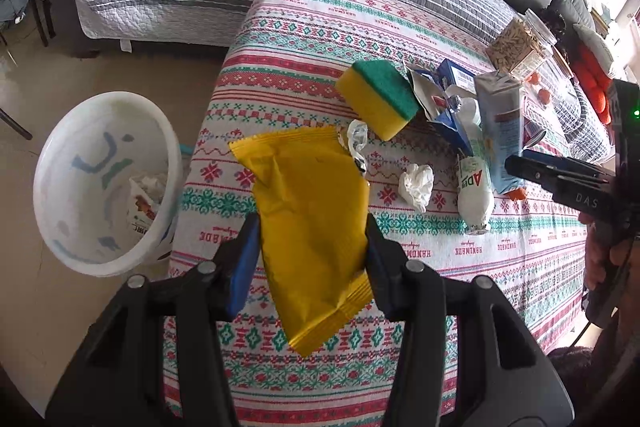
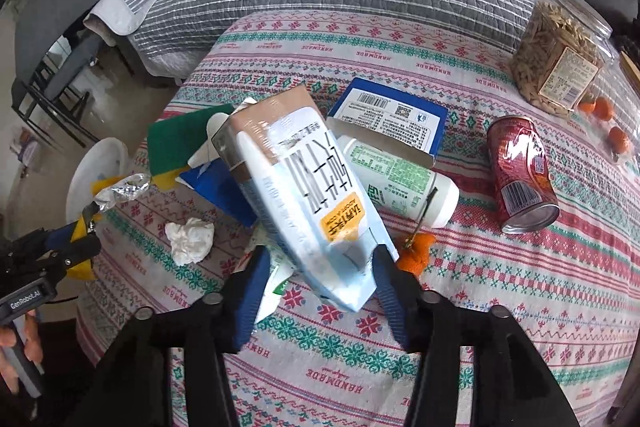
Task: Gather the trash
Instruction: 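Hold the yellow wrapper with the left gripper while the right gripper grasps the milk carton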
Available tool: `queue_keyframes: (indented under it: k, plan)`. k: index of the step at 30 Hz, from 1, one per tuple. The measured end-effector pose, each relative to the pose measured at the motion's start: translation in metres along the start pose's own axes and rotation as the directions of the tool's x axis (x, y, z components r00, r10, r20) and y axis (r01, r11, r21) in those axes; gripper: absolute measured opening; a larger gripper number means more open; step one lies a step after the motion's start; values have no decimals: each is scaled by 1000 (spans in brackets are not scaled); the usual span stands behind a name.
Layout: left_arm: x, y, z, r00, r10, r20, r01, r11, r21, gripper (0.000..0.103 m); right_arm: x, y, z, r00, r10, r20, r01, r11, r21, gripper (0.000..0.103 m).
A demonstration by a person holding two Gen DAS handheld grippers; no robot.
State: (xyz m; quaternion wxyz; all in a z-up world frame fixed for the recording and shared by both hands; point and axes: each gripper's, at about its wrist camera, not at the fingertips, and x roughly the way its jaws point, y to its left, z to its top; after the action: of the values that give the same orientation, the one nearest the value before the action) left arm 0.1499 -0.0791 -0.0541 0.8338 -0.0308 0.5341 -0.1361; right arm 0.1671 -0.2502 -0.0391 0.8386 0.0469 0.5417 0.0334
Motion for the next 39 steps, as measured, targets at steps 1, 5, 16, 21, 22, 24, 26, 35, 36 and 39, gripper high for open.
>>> queue_keyframes:
  k: [1,5,16,21,22,24,26,35,36,39]
  plan:
    - [-1,0,0,1000,-1,3,1,1000,1,51,2,-1,-1,1000,-7,-3,7,1000,-7,66]
    - [-4,2,0,1000,-5,8,5,1000,0,51,16,-5,2,999,-20,-42,20,1000,9,66]
    - [-9,12,1,1000,-4,19,4,1000,-17,51,-2,-1,8,1000,-24,17,23,999,30,20]
    - [-16,16,0,999,-10,35,11,1000,-27,51,-13,-15,2,1000,9,26,-11,996,92,2]
    - [-18,17,-1,999,-12,37,13,1000,-29,51,-16,-16,2,1000,0,28,-3,995,101,2]
    - [-20,18,-1,999,-15,42,16,999,-30,51,-22,-20,-1,999,-25,41,20,993,115,3]
    - [-22,18,-1,999,-17,47,19,999,-30,51,-23,-25,-1,997,-45,56,37,989,146,5]
    - [-23,21,1,998,-28,49,30,999,-36,51,0,-39,11,999,7,45,-18,970,244,69]
    - [-23,21,2,998,-28,50,30,999,-37,51,3,-35,14,999,9,47,-20,971,240,69]
    - [-22,23,3,998,-30,49,32,998,-45,51,13,-26,19,999,-41,32,33,974,223,60]
